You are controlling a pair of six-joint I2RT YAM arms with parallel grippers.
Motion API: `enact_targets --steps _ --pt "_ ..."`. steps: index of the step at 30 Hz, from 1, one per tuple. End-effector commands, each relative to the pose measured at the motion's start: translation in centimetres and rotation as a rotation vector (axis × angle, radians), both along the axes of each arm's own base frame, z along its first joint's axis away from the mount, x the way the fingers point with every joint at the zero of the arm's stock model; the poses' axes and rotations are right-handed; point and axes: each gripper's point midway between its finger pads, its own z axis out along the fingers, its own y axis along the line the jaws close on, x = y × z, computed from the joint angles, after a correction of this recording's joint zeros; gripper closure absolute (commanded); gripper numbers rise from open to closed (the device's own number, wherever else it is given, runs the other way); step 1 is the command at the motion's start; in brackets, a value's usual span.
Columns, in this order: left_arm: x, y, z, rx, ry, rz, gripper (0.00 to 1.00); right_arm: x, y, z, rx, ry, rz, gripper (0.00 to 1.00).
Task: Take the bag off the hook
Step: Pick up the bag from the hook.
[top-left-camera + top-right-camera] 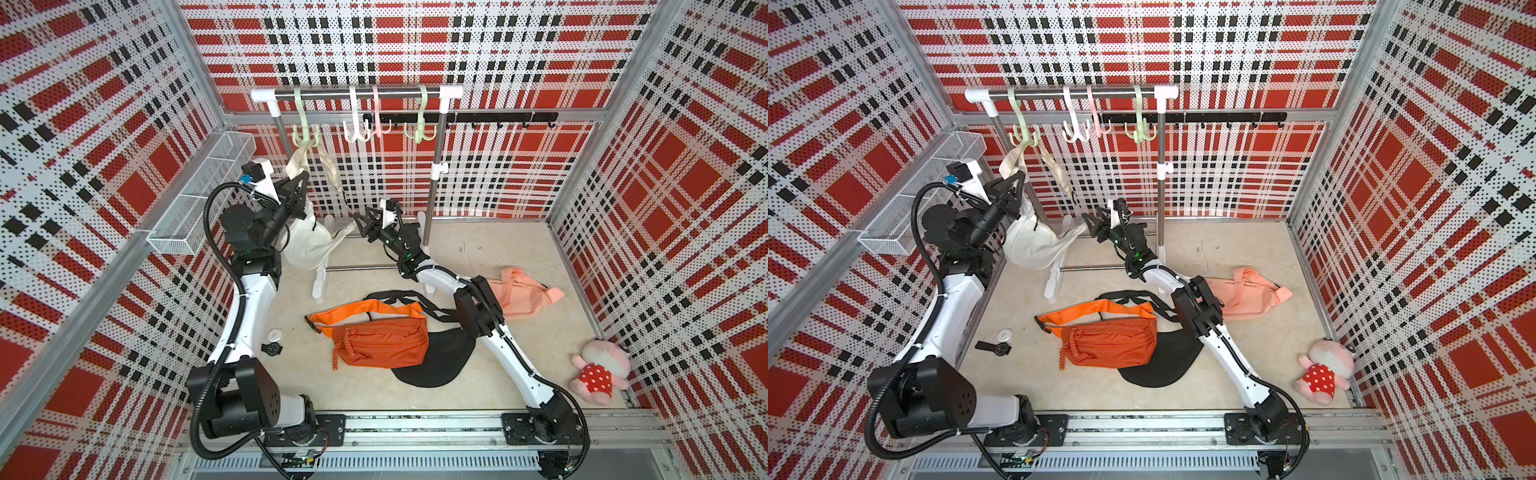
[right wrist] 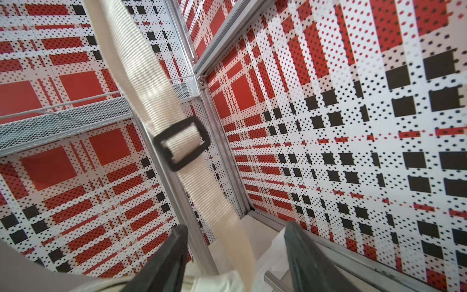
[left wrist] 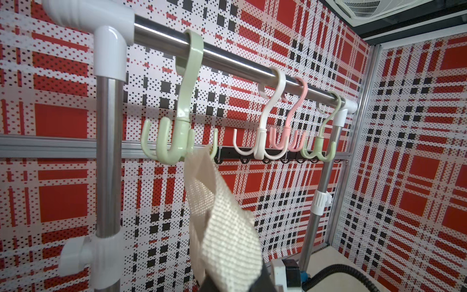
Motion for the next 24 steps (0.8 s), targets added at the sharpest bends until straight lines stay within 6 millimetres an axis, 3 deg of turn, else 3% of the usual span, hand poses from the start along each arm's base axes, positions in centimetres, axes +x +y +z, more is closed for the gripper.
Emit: enact_targets --steps 1,6,11,16,22,24 --pt "-1.9 -1.2 3.0 0.027 -0.083 -0.048 1.0 0.0 -0.6 0.6 0.039 -0.054 -0.019 0.35" --pt "-2.4 -1.9 4.1 0.038 -0.11 -0.072 1.0 -1.6 0.5 -0.6 0.074 -0.07 0.095 0.35" --pt "-3.0 -2.5 5.0 0.044 -0.13 -0.093 1.0 -1.5 1.0 -2.4 0.06 -0.028 0.089 0.35" --pt "-3.0 -3.2 5.2 0.049 -0.135 -0.11 1.0 -2.2 1.2 -2.9 0.106 -0.023 0.151 0.42" --pt "-3.2 -3.3 5.5 0.054 -0.141 -0.113 1.0 -2.7 1.3 -2.7 0.128 -0.027 0.174 0.59" --pt "-3.3 -3.3 5.5 0.056 -0.143 -0.111 1.0 -2.7 1.3 -2.7 0.127 -0.03 0.172 0.78"
